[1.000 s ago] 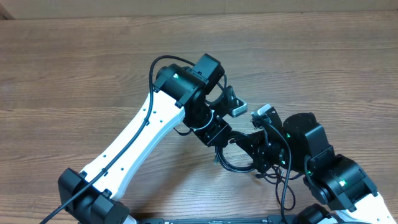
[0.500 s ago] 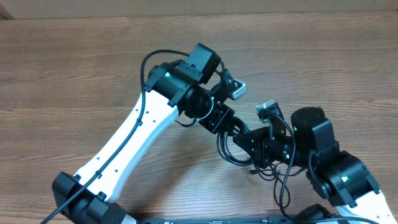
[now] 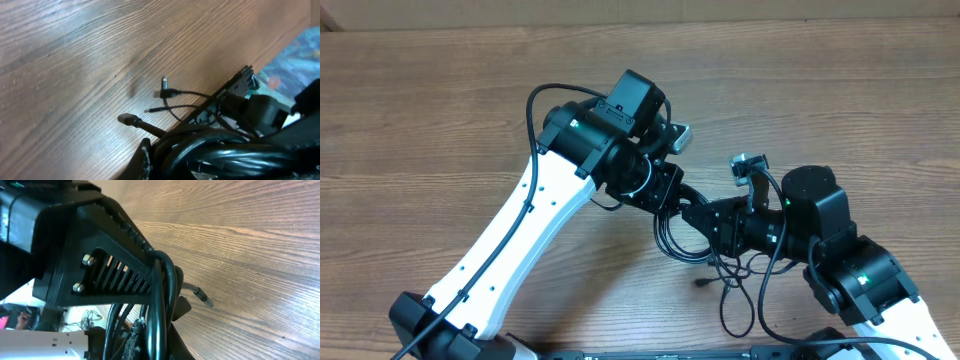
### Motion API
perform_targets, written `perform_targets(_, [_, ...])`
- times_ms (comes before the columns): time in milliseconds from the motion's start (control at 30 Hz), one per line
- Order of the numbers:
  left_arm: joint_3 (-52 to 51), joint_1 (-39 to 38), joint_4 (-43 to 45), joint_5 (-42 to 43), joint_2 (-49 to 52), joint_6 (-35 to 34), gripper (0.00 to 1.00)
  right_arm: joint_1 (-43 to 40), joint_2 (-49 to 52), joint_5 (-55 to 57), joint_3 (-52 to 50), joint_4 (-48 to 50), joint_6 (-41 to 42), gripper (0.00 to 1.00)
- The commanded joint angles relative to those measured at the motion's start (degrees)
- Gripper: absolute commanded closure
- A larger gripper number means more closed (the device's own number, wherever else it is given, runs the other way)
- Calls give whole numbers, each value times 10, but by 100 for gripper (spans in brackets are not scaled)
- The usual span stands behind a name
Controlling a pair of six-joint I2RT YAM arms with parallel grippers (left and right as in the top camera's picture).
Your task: Untangle cables
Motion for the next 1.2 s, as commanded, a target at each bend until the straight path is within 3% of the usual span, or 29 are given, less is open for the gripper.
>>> perform_targets(0, [10, 65, 14, -245, 26, -88, 94, 21, -38, -91, 19, -7, 25, 96])
perform_targets(67, [18, 76, 4, -245, 16, -88, 83, 21, -38, -80, 19, -7, 26, 96])
perform_targets(133, [29, 90, -9, -245, -4, -88, 64, 21, -38, -59, 19, -7, 38, 96])
perform_targets(200, [35, 108, -21, -240, -42, -88, 36, 21, -38, -29, 19, -7, 59, 96])
perform_targets(267, [35, 120, -31, -241, -80, -94, 0, 21, -38, -3, 19, -6, 81, 96])
perform_targets(433, [29, 128, -52, -252, -188, -142, 0, 21, -38, 43, 19, 23, 135, 96])
perform_targets(533, [9, 128, -64, -257, -231, -204, 0, 21, -36, 75, 19, 44, 172, 96])
perform_targets(700, [-66, 127, -45, -188, -298, -318, 1, 21, -12, 132, 19, 73, 294, 96])
perform_targets(800, [-125, 127, -19, -153, -319, -354, 0, 21, 14, 119, 19, 95, 326, 96])
perform_targets(900, [-200, 127, 39, -99, -326, -377, 5, 21, 42, 83, 19, 124, 330, 96])
perform_targets(1000, [-266, 127, 146, 11, -324, -379, 7, 21, 60, 53, 19, 154, 329, 96])
perform_targets(1067, [-309, 127, 241, 61, -323, -385, 0, 21, 64, 51, 19, 159, 330, 96])
perform_targets(1167, [-348, 126, 310, 86, -313, -430, 0, 21, 64, 52, 19, 160, 329, 96])
